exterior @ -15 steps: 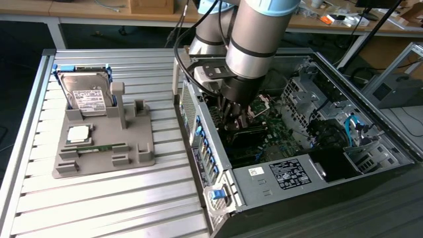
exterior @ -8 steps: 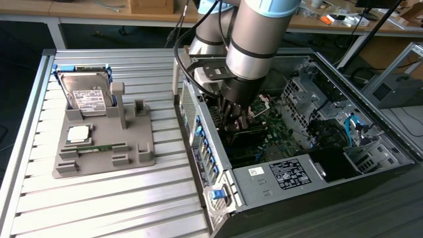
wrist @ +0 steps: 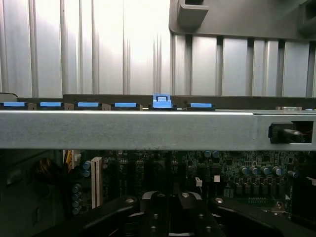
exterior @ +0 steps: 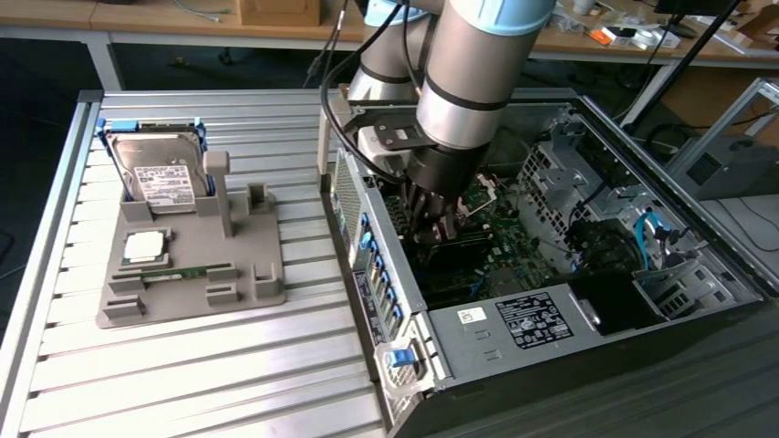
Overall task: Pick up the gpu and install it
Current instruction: 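Press down on the gpu until it lock into place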
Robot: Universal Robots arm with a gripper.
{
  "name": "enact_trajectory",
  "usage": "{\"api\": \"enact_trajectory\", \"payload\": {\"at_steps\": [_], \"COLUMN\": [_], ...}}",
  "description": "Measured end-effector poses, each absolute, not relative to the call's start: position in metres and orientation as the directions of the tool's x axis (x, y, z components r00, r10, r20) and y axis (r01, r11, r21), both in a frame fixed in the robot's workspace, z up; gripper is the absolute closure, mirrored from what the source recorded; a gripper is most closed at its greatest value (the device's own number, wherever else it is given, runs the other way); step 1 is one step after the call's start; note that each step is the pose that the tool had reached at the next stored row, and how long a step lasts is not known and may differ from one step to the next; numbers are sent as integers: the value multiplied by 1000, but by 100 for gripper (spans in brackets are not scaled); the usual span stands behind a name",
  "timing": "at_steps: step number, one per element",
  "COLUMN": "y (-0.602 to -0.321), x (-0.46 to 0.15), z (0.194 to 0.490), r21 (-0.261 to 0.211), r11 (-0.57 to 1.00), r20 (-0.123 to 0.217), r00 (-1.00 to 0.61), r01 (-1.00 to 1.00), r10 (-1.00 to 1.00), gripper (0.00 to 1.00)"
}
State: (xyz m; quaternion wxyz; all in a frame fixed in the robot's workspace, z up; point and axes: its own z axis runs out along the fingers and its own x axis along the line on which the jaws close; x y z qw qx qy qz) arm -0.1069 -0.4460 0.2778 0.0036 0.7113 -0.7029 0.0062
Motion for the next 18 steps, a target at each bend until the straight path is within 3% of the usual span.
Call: {"api": "enact_trajectory", "payload": {"at_steps": [18], "y": [-451], "x": [-107], "z": [275], "r21": [-4], "r11": [-15], "r20": [16], "r00": [15], "r01": [-1000], "r10": [-1000], "gripper": [89]}}
